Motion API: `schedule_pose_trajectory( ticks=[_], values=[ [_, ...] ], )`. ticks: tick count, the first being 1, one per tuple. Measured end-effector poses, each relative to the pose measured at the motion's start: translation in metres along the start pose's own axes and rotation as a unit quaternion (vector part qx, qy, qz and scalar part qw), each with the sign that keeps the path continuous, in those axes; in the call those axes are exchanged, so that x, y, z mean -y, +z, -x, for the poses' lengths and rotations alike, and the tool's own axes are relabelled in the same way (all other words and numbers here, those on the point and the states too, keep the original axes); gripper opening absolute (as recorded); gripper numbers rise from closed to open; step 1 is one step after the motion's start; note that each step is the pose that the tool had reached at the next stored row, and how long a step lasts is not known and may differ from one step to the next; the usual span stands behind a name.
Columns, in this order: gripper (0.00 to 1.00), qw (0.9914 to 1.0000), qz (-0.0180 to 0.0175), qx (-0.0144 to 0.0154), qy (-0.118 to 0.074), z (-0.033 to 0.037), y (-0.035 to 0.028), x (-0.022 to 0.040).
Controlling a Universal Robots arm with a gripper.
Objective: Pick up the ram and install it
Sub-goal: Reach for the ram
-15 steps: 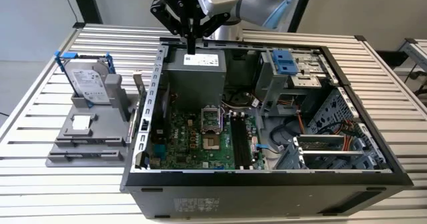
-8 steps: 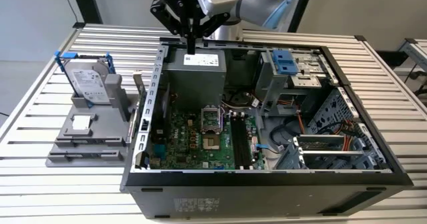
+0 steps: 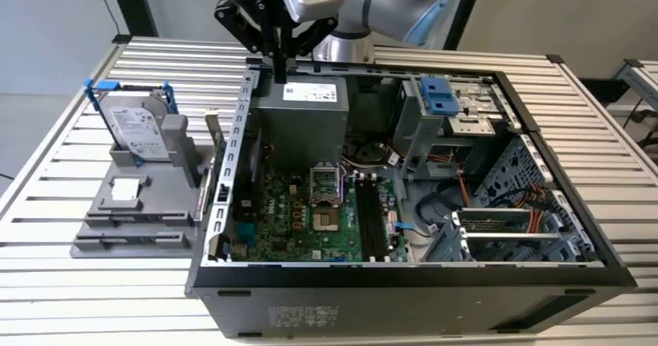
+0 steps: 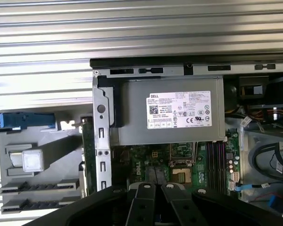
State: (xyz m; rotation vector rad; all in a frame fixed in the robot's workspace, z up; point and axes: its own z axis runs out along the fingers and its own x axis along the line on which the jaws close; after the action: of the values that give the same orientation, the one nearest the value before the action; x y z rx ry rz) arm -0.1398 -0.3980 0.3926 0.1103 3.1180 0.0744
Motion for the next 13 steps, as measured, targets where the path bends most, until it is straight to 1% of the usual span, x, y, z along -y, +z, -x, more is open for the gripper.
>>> schedule_pose_trajectory(
  ticks=[13],
  values=[
    [0.0, 1.0, -0.0016, 0.0001, 0.0, -0.0229, -0.0005, 0.0008]
  ],
)
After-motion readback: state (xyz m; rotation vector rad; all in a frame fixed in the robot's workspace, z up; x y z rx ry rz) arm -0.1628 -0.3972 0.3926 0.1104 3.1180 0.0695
